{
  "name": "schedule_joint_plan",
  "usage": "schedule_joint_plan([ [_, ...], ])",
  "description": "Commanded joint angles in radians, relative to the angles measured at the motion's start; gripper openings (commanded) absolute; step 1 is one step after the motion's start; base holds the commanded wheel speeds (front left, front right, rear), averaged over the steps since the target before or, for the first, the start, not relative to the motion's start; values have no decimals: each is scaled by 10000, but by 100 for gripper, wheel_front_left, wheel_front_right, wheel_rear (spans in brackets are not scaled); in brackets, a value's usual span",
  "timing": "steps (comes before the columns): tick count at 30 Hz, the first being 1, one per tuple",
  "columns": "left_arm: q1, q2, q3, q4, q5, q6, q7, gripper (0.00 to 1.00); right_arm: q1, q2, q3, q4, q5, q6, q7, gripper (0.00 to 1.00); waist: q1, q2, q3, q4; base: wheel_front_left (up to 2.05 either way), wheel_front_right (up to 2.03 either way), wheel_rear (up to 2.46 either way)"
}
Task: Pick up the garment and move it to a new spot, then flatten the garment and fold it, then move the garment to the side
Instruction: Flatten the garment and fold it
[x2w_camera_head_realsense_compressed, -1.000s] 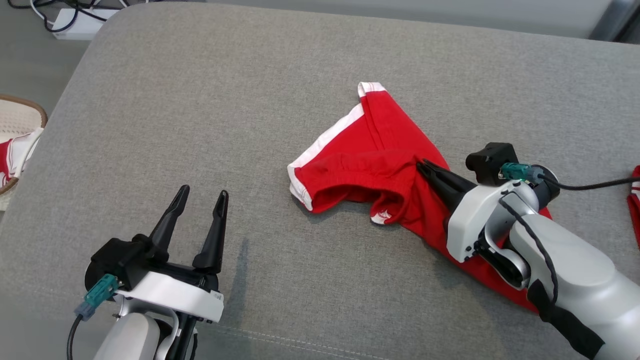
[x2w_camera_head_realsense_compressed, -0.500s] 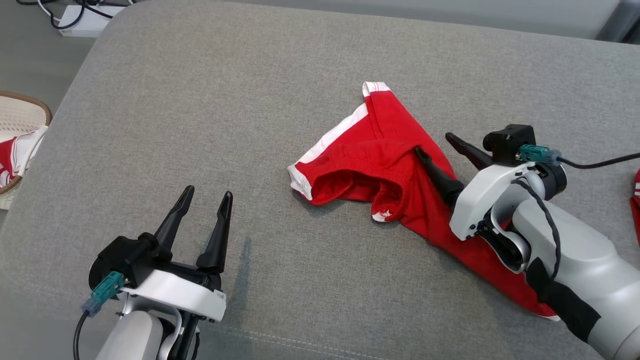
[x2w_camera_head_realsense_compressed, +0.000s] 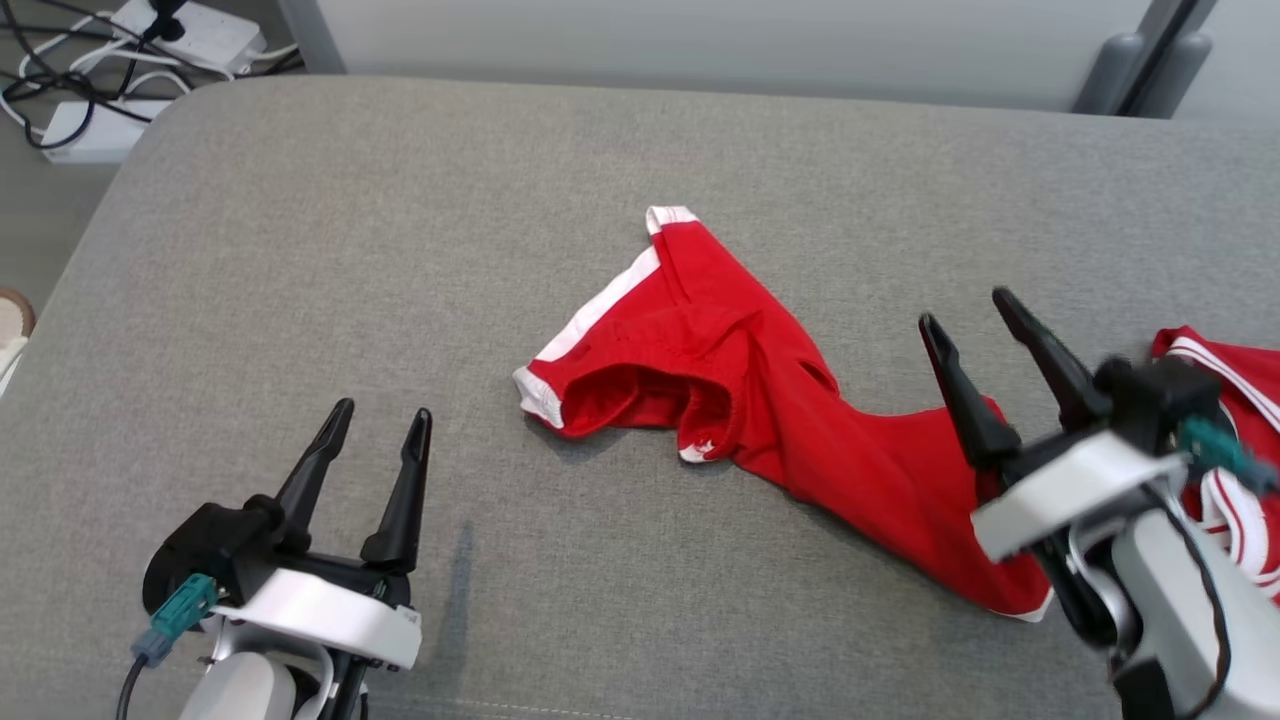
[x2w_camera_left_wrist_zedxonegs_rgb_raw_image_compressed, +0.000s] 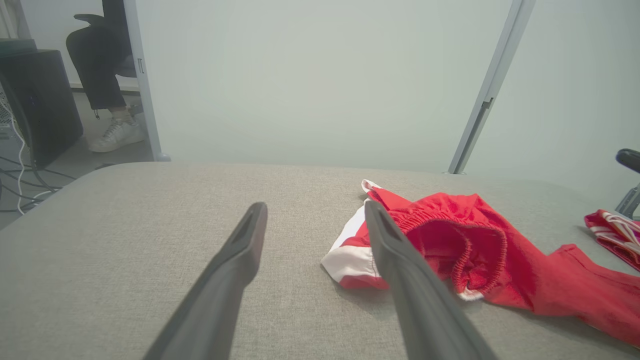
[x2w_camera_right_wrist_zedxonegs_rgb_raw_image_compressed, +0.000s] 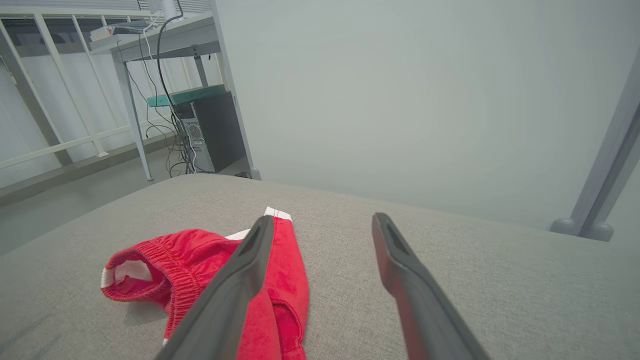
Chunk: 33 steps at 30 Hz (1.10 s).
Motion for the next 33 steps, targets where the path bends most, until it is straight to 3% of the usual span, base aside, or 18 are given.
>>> schedule_joint_plan([
  [1,-114,291,421,-289,97,87,-68,100,431,131,-246,-538,-369,-2,-114,100,0,0,-131,-114,0,0,0],
  [6,132,405,499,-502,44,228,61,100,2413,789,-1587,-1664,-1482,-2,-115,100,0,0,-405,-278,0,0,0],
  [14,711,575,571,-833,-40,461,304,100,4859,1669,-2586,-2957,-2312,-2,-116,100,0,0,-861,-513,0,0,0],
  [27,924,667,452,-1106,-100,548,514,100,5169,1784,-2439,-3192,-2309,-2,-116,100,0,0,-991,-447,0,0,0],
  [33,780,662,389,-1152,-118,537,478,100,3872,1484,-738,-2421,-1855,-2,-69,100,0,0,-725,-266,0,0,0],
])
